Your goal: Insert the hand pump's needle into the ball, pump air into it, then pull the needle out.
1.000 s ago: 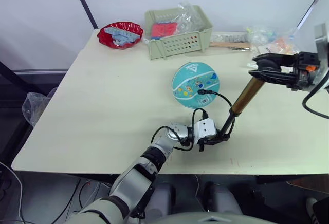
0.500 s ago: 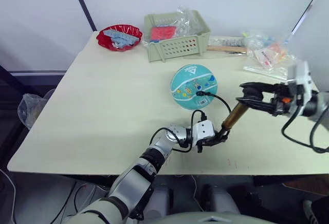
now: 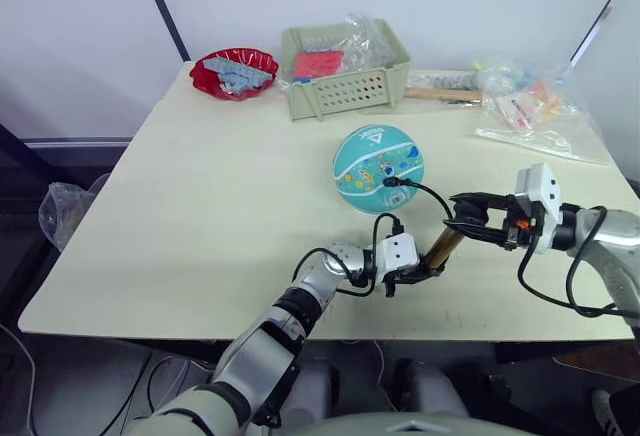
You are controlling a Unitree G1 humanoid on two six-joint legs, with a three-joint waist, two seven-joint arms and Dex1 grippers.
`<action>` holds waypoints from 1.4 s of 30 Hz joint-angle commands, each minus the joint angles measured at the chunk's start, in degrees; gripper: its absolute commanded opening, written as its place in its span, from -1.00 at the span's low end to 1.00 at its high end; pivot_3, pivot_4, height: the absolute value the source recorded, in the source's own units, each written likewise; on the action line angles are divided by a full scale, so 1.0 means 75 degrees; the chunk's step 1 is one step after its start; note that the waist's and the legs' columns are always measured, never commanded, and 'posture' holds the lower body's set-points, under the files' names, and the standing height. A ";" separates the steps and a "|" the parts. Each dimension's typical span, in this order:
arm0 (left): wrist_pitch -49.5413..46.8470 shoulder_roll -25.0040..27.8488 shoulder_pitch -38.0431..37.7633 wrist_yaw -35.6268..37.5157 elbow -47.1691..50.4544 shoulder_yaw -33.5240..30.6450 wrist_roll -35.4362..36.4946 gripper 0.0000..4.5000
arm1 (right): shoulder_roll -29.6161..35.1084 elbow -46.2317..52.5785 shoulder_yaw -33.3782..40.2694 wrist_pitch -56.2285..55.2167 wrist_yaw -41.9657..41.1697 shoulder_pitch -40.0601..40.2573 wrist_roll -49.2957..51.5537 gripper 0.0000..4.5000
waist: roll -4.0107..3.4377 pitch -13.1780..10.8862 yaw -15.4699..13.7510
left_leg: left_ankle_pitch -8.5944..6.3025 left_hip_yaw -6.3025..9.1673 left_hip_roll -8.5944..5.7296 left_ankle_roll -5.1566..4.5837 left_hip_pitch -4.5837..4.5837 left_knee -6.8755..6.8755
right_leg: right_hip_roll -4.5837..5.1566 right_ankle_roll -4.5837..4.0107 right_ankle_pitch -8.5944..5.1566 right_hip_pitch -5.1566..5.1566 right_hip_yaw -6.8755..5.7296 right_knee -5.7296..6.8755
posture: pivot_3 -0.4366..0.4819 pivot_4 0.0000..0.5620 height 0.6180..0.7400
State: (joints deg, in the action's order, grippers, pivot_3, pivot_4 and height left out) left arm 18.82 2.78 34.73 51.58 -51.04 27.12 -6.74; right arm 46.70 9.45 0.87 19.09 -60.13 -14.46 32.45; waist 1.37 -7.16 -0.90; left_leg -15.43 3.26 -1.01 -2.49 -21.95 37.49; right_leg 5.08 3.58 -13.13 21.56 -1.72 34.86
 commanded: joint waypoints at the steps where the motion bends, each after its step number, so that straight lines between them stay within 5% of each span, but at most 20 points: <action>1: -0.0584 0.0453 -0.0497 0.0111 -0.0932 0.0317 -0.0653 -0.53 | 0.0652 0.0356 0.1328 0.0831 0.0041 -0.0916 0.0957 -0.27 | -0.0039 -0.0031 0.0002 | 0.0000 0.0000 0.0000 0.0000 -0.0004 0.0000 | 0.0000 0.0000 0.0001 0.0003 0.0000 0.0000 | -0.05 -0.47 1.00; 10: -0.0594 0.0414 -0.0458 0.0160 -0.0978 0.0303 -0.0648 -0.53 | 0.1537 0.0546 0.2128 0.2267 0.0059 -0.2257 0.2113 -0.27 | -0.0075 -0.0082 0.0005 | 0.0001 0.0010 -0.0014 -0.0001 -0.0053 0.0005 | 0.0014 0.0025 0.0016 0.0034 -0.0010 -0.0004 | -0.05 -0.47 1.00; 20: -0.0582 0.0459 -0.0490 0.0211 -0.0940 0.0280 -0.0665 -0.53 | 0.1587 0.0571 0.2384 0.2963 0.0336 -0.3107 0.2670 -0.27 | -0.0089 -0.0098 0.0008 | 0.0002 0.0014 -0.0023 -0.0001 -0.0093 0.0012 | 0.0021 0.0029 0.0019 0.0072 -0.0017 0.0000 | -0.05 -0.47 1.00; 30: -0.0583 0.0523 -0.0544 0.0214 -0.0844 0.0281 -0.0673 -0.53 | 0.1174 0.1074 0.1204 0.1738 0.0010 -0.0904 0.1056 -0.27 | -0.0036 -0.0048 0.0025 | 0.0002 0.0020 -0.0021 0.0000 -0.0058 0.0012 | 0.0021 0.0029 0.0018 0.0040 -0.0014 0.0002 | -0.05 -0.47 1.00; 42: -0.0528 0.0539 -0.0652 0.0042 -0.0734 0.0274 -0.0690 -0.53 | -0.0379 0.0322 -0.0089 -0.0514 0.0586 0.0864 -0.0934 -0.27 | 0.0043 0.0048 0.0033 | 0.0000 0.0019 0.0010 0.0001 0.0018 -0.0005 | -0.0018 0.0019 0.0013 -0.0002 0.0006 0.0007 | -0.05 -0.47 1.00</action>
State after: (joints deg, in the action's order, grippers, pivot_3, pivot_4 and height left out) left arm 19.03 3.56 33.54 51.13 -50.64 26.59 -6.98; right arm 43.30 15.45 2.23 15.26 -56.58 -9.95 30.60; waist 1.69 -6.80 -0.65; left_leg -15.42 3.35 -0.94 -2.48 -21.79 37.45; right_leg 4.92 3.74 -13.02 21.54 -1.62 34.91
